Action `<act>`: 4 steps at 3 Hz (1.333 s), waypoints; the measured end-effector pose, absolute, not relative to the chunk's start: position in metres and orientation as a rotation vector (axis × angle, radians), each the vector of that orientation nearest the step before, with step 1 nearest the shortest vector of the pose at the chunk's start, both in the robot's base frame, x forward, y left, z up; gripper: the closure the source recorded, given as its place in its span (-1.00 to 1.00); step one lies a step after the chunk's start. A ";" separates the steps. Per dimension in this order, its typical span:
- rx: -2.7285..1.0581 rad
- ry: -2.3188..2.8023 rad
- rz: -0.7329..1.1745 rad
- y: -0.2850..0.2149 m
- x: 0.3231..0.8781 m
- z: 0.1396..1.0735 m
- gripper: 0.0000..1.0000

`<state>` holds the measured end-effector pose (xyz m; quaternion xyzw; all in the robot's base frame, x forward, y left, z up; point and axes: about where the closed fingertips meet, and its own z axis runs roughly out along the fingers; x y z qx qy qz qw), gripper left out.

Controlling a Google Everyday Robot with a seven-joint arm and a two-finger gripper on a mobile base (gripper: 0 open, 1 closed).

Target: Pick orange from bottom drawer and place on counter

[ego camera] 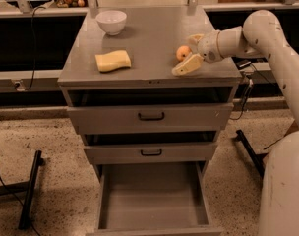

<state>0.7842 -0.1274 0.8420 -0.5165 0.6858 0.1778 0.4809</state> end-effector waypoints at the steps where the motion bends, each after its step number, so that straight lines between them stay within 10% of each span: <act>1: -1.260 1.672 0.434 -0.127 0.784 0.842 -1.00; 4: -1.251 1.637 0.455 -0.129 0.779 0.864 -1.00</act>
Offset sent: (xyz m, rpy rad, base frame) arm -0.0030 0.0004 0.0156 0.0356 0.0047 0.0400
